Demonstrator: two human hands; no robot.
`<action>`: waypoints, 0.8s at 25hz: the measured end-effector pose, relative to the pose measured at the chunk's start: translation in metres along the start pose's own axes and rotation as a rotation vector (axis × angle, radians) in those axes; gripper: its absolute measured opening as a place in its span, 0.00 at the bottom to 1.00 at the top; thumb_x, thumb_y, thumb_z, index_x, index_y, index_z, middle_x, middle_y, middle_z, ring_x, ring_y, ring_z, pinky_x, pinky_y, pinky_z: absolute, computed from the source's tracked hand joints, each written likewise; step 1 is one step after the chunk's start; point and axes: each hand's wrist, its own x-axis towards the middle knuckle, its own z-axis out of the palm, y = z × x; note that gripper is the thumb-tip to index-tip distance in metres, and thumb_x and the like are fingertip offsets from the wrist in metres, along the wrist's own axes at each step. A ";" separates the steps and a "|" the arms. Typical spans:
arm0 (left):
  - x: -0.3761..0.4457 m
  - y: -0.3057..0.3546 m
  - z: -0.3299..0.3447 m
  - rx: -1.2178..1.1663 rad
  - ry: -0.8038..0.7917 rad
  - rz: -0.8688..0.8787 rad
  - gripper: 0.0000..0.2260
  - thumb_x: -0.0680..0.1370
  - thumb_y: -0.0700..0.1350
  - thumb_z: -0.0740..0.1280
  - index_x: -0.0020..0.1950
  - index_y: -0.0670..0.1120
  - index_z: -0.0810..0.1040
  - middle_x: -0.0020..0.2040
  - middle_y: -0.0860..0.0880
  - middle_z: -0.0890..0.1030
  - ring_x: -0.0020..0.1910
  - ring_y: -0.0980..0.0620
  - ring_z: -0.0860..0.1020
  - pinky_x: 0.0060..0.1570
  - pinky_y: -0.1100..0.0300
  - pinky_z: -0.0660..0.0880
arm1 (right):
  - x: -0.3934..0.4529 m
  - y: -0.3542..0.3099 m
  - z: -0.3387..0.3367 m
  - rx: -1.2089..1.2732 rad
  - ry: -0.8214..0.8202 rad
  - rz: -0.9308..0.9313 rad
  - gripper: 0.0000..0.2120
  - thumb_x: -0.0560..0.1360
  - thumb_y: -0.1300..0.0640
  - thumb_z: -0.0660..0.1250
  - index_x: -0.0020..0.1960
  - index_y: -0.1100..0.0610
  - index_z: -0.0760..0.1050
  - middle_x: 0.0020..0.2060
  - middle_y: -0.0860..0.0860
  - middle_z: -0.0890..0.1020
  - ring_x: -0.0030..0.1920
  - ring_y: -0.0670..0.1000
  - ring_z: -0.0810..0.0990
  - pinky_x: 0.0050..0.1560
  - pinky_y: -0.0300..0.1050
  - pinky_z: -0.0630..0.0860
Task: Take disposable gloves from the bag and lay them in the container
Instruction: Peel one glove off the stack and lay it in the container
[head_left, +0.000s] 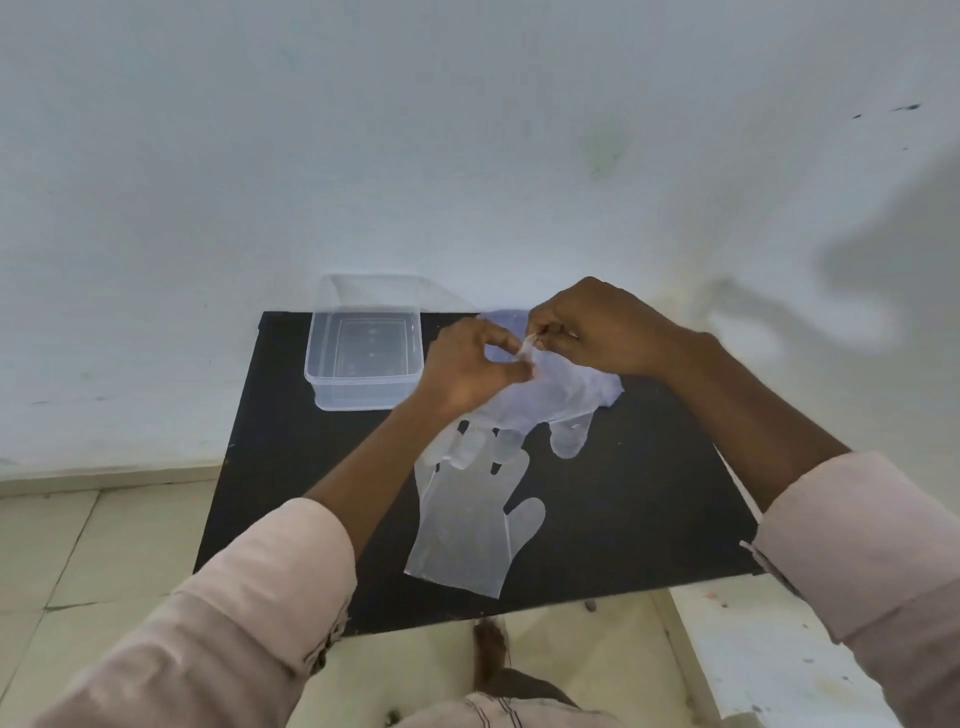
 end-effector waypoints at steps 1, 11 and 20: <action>-0.001 0.002 0.000 -0.067 0.001 -0.023 0.11 0.70 0.51 0.76 0.48 0.47 0.86 0.52 0.46 0.85 0.53 0.47 0.81 0.61 0.50 0.74 | -0.004 0.003 -0.001 0.050 0.025 0.007 0.07 0.74 0.54 0.63 0.43 0.50 0.80 0.36 0.48 0.83 0.35 0.47 0.79 0.36 0.45 0.74; -0.006 -0.001 -0.015 -0.428 0.042 -0.158 0.04 0.70 0.43 0.76 0.41 0.44 0.85 0.36 0.54 0.83 0.38 0.56 0.80 0.41 0.68 0.74 | -0.073 0.050 0.049 0.916 0.135 0.400 0.35 0.57 0.49 0.80 0.63 0.54 0.76 0.58 0.51 0.81 0.60 0.51 0.79 0.61 0.49 0.75; 0.004 -0.008 -0.010 -0.456 0.098 -0.186 0.02 0.69 0.45 0.77 0.37 0.50 0.85 0.31 0.58 0.84 0.30 0.66 0.79 0.30 0.74 0.72 | -0.052 0.057 0.068 0.808 0.453 0.279 0.05 0.72 0.55 0.73 0.47 0.47 0.83 0.42 0.36 0.85 0.46 0.41 0.82 0.48 0.35 0.75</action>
